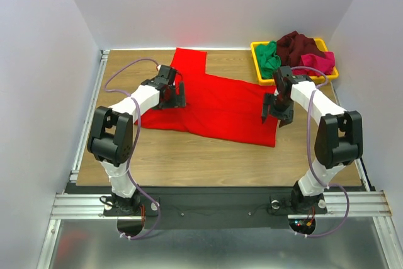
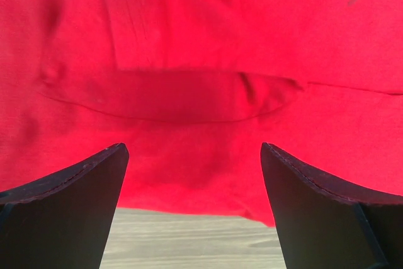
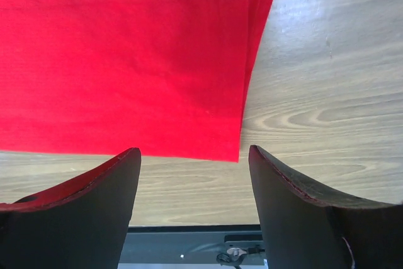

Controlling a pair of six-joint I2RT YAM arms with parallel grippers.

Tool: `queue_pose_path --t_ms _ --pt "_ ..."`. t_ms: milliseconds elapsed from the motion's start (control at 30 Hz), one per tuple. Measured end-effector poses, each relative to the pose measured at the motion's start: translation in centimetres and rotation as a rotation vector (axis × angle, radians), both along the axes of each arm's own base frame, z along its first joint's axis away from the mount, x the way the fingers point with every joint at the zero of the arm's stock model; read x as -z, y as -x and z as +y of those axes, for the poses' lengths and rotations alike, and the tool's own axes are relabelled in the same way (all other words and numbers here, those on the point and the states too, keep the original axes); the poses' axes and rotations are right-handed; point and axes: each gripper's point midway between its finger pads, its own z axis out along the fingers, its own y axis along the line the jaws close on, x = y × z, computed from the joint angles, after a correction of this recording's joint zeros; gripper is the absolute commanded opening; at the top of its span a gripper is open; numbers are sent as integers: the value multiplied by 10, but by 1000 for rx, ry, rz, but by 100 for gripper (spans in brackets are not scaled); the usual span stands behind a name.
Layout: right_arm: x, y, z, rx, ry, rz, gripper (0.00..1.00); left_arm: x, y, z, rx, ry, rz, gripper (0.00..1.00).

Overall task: Fold and stack the t-shirts
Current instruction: Fold the tshirt

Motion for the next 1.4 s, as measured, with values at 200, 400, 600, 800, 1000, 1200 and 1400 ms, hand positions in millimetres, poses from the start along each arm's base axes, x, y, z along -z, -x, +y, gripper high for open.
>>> queue_pose_path --t_ms 200,400,600,800,1000,1200,1400 --pt "21 15 -1 15 0 54 75 30 12 9 -64 86 42 98" --pt "45 33 -3 40 7 114 71 45 26 14 -85 131 52 98" --pt "62 48 -5 59 16 167 44 44 25 21 -108 171 15 99" --pt "68 54 -3 68 5 187 6 43 22 35 -138 193 -10 99" --pt "68 62 3 63 -33 196 0 43 19 43 -141 184 -15 99" --pt "68 78 7 54 -67 233 0 43 28 46 -129 175 -15 99" --pt "62 96 8 48 -84 272 0 44 55 54 -157 165 18 99"
